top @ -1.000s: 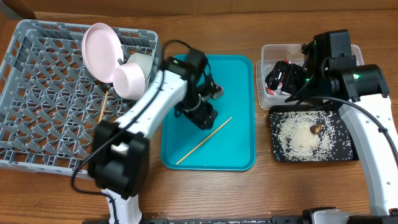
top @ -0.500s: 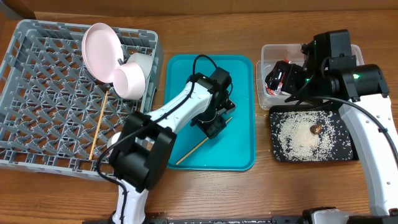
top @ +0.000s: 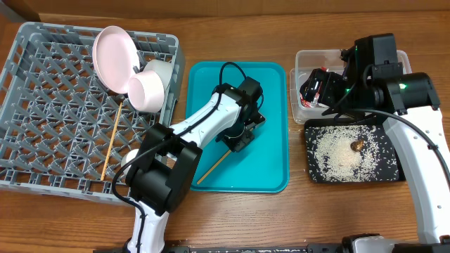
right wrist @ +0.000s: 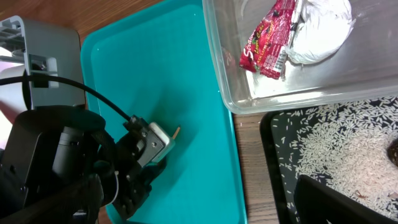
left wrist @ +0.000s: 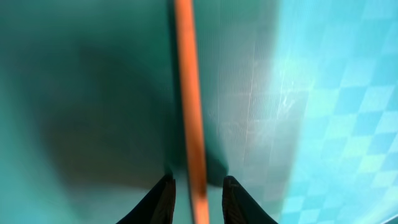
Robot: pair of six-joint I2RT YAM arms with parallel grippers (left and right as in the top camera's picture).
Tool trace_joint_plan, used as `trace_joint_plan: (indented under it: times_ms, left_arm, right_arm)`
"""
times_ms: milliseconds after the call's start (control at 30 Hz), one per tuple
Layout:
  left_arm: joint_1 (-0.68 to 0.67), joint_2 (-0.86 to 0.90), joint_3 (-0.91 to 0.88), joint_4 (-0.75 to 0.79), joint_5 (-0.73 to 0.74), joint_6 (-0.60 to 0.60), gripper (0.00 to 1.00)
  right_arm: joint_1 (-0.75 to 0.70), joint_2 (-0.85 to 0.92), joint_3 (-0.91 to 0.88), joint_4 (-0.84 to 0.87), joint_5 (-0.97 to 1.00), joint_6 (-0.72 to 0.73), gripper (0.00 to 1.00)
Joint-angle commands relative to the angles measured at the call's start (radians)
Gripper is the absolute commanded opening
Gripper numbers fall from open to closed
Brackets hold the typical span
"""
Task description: Sort waste into correct bins and load items into the dishwasher
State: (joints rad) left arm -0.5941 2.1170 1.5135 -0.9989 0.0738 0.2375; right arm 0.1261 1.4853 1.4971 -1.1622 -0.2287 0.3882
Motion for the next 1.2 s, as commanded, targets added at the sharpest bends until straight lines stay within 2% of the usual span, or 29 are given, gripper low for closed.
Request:
trace_joint_plan:
  times_ms: [0, 67, 333, 600, 767, 900, 967, 1067, 1167]
  left_arm:
    - [-0.002, 0.041, -0.006, 0.013, 0.004, -0.006, 0.27]
    - [-0.002, 0.041, -0.006, 0.015, 0.004, -0.007, 0.26]
    - [-0.001, 0.041, -0.006, 0.053, -0.052, -0.080, 0.05]
    - [0.004, 0.040, -0.003, 0.063, -0.056, -0.124, 0.04]
    - [0.051, 0.012, 0.085, -0.056, -0.055, -0.134, 0.04]
    - [0.127, -0.036, 0.228, -0.188, -0.043, -0.166, 0.04]
    - [0.178, -0.081, 0.287, -0.224, 0.016, -0.190, 0.04]
    - [0.257, -0.169, 0.306, -0.232, 0.082, -0.200, 0.04]
    - [0.354, -0.251, 0.306, -0.256, 0.078, -0.211, 0.04]
  right_arm:
    - [0.002, -0.003, 0.001, 0.005, 0.004, -0.002, 1.00]
    - [0.002, -0.003, 0.001, 0.005, 0.004, -0.002, 1.00]
    - [0.002, -0.003, 0.001, 0.005, 0.004, -0.002, 1.00]
    - [0.002, -0.003, 0.001, 0.005, 0.004, -0.002, 1.00]
    - [0.002, -0.003, 0.001, 0.005, 0.004, -0.002, 1.00]
    - [0.002, -0.003, 0.001, 0.005, 0.004, -0.002, 1.00]
    - [0.002, -0.003, 0.001, 0.005, 0.004, -0.002, 1.00]
    - [0.002, -0.003, 0.001, 0.005, 0.004, -0.002, 1.00]
    - [0.002, -0.003, 0.001, 0.005, 0.004, -0.002, 1.00]
